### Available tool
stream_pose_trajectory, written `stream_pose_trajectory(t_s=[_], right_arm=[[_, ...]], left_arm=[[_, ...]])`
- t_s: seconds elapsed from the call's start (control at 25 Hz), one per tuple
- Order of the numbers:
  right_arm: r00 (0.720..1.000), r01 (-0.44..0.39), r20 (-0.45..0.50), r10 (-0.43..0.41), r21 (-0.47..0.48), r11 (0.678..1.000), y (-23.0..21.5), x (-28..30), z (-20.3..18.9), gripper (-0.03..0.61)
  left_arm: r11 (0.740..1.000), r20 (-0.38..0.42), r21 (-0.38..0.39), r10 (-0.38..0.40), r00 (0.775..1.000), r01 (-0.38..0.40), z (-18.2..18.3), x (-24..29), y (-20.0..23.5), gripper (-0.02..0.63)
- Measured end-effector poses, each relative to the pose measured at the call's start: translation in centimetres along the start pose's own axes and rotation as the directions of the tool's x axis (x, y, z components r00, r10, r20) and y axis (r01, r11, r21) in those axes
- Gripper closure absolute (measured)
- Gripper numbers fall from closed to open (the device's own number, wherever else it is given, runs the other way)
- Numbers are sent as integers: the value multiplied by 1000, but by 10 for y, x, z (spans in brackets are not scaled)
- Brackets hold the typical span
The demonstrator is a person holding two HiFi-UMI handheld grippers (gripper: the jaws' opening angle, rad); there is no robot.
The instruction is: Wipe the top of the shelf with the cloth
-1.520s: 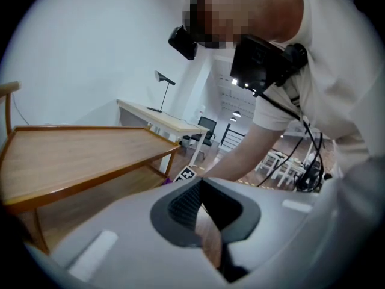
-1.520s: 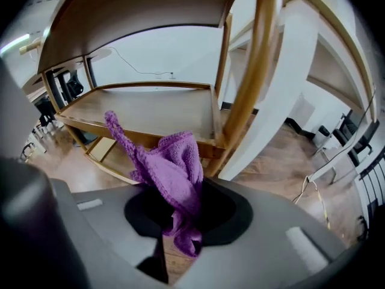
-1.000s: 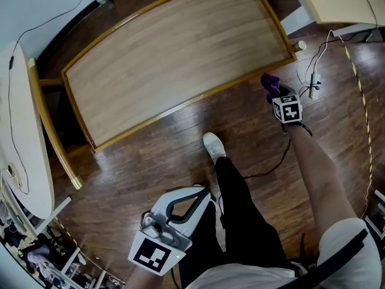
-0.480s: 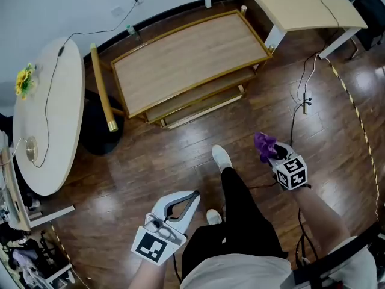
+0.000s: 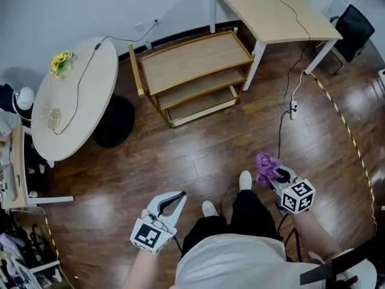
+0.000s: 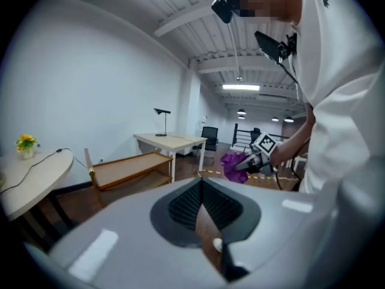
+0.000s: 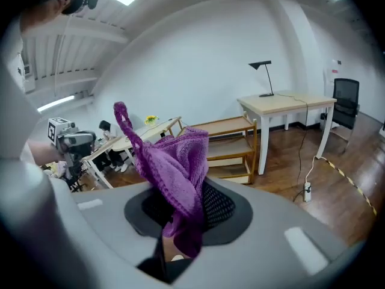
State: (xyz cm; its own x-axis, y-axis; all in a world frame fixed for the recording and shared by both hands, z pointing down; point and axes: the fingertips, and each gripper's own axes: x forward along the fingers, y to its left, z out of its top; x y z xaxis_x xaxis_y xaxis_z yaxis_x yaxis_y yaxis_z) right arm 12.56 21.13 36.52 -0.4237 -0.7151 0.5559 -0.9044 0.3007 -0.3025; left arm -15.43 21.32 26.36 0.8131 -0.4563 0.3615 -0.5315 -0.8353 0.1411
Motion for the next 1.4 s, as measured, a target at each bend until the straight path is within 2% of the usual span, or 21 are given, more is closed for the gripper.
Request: stream_pose_trajectory(t_s=[0.2,0.4,0.48,0.56,0.72,0.84,1.0,1.4], right_arm=[[997,-23,66,27,-61,998,16,-70,13,477],[983,-51,174,58,-46,998,6,-133,12,474],[979,-60,191,68,-49,997,0,-159,10,473],[976,-71,200,85,-75,995,-5,-187,7,473],[972,-89,208,106,-92,992,-13,-248,-10,473],[966,-88,233,109,-99,991,-18,-283,-8,472],[961,-84,258,103,-80,993,-19,-310,-12,472],[955,-128,254,153,-113,985,-16,-331,-19,472]], left_arm=[[999,69,-48,9,998,-6,24,-13,-49,595],[999,109,-11,53,993,-52,46,-4,-109,595],[997,121,-29,73,990,-70,53,2,-138,595],[998,122,-37,55,991,-51,56,10,-172,595],[1000,120,-11,8,993,-6,61,20,-243,595],[1000,108,25,-21,994,18,61,24,-279,595],[999,114,23,-38,993,35,69,27,-311,595],[999,132,40,-27,991,22,75,32,-341,595]])
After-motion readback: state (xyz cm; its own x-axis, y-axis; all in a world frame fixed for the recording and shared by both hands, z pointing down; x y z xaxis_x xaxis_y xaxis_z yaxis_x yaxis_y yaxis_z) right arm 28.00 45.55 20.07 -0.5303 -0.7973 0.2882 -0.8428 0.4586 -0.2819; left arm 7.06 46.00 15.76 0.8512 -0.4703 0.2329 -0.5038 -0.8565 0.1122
